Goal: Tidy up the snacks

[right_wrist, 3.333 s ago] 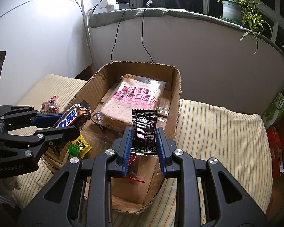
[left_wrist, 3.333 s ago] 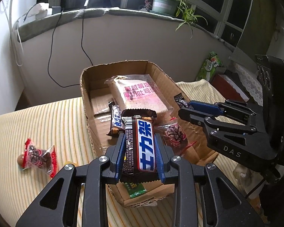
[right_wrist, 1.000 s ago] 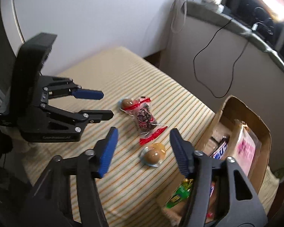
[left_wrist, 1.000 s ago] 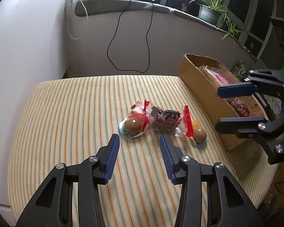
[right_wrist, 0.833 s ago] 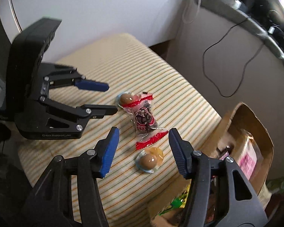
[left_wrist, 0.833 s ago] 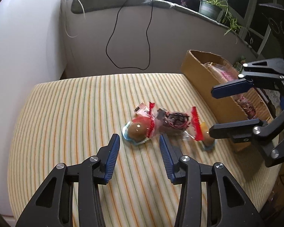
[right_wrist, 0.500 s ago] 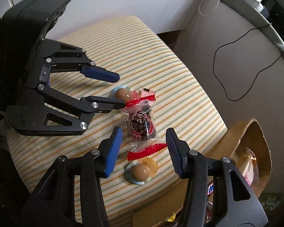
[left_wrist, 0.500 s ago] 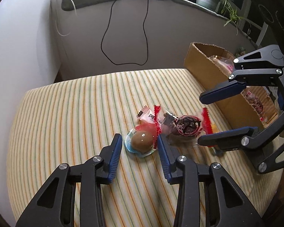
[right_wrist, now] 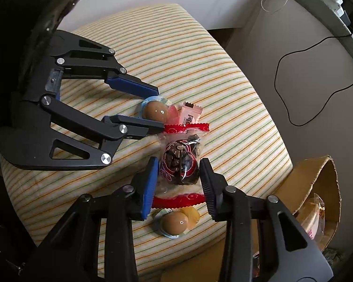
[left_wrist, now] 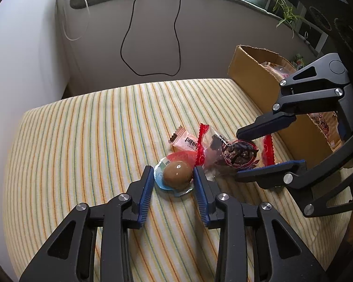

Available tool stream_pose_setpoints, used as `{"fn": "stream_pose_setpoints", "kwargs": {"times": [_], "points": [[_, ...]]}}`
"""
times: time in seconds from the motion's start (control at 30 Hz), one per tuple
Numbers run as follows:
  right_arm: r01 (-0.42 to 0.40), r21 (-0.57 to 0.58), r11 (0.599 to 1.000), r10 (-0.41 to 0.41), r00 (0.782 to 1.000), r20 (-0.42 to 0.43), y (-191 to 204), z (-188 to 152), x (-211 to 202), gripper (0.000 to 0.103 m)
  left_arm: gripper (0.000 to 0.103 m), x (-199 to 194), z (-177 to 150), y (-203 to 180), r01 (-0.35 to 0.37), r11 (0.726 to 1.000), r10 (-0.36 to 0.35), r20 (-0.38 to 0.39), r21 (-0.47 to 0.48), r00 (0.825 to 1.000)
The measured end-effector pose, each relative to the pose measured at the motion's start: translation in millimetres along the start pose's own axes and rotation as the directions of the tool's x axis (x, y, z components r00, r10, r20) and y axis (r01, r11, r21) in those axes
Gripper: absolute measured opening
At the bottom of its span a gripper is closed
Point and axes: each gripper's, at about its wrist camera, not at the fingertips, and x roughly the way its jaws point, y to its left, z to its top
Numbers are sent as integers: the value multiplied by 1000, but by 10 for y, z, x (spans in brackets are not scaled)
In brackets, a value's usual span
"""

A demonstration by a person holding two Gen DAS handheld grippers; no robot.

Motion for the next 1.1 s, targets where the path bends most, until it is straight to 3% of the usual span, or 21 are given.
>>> {"fn": "stream_pose_setpoints", "kwargs": {"times": [0.33,0.6,1.0,1.1], "points": [[-4,26,1000,3,1000,16,7,-31,-66,35,25,-54,-36,-52,10,1000,-10,14,2,1000],[-10,36,999,10,1000,-3,-1,-78,-44,35,31,-69,-18,-111,-2,1000,2,13,24,1000],[14,42,999,-13,1000,-25,-10,-171,-91,35,31,8,34,-239,-24,997,24,1,70,1000],[12,49,999,-11,1000,-25,-28,-188,-91,35,24,52,48,-246,-29,997,29,-2,67,1000]]}}
